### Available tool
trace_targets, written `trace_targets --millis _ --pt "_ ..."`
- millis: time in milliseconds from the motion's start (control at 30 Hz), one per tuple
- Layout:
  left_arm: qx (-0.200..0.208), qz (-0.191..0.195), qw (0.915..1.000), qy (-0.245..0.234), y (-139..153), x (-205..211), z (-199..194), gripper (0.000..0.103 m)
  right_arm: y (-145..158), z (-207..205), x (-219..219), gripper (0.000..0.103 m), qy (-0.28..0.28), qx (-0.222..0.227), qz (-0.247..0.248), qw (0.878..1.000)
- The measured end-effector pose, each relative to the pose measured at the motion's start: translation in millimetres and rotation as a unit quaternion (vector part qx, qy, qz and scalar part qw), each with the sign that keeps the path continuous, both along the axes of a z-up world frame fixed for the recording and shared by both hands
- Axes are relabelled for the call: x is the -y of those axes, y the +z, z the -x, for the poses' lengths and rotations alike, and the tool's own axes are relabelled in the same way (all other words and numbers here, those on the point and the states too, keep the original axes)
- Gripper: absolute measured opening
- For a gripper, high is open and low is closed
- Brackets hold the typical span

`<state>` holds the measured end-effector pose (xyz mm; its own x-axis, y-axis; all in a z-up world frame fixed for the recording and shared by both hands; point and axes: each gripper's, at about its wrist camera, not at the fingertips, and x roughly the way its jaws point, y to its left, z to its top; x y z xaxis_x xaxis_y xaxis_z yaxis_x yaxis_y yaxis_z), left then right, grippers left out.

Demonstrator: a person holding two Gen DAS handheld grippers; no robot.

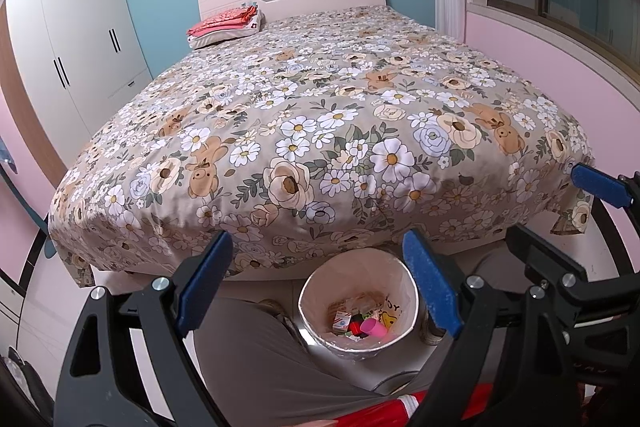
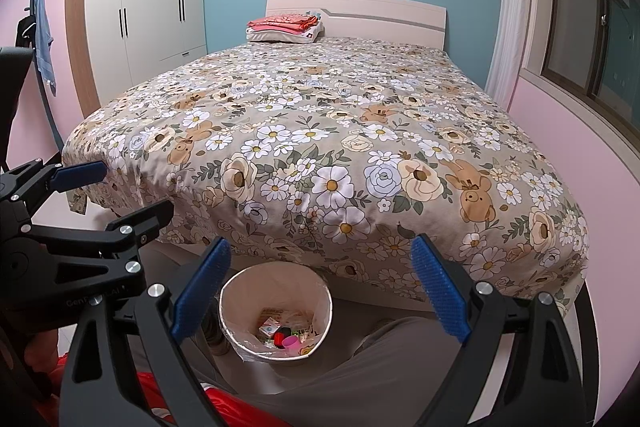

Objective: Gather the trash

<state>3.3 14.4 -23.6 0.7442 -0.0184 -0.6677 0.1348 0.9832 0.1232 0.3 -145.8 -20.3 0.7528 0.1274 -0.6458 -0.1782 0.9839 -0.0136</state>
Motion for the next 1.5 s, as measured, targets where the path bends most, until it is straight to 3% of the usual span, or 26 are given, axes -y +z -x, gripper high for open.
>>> trace_targets --millis 1500 --pt "0.0 -0.015 0.9998 -0.01 -3 -11 -2 0.085 -5 3 -5 0.093 -0.004 -0.004 -0.004 1.0"
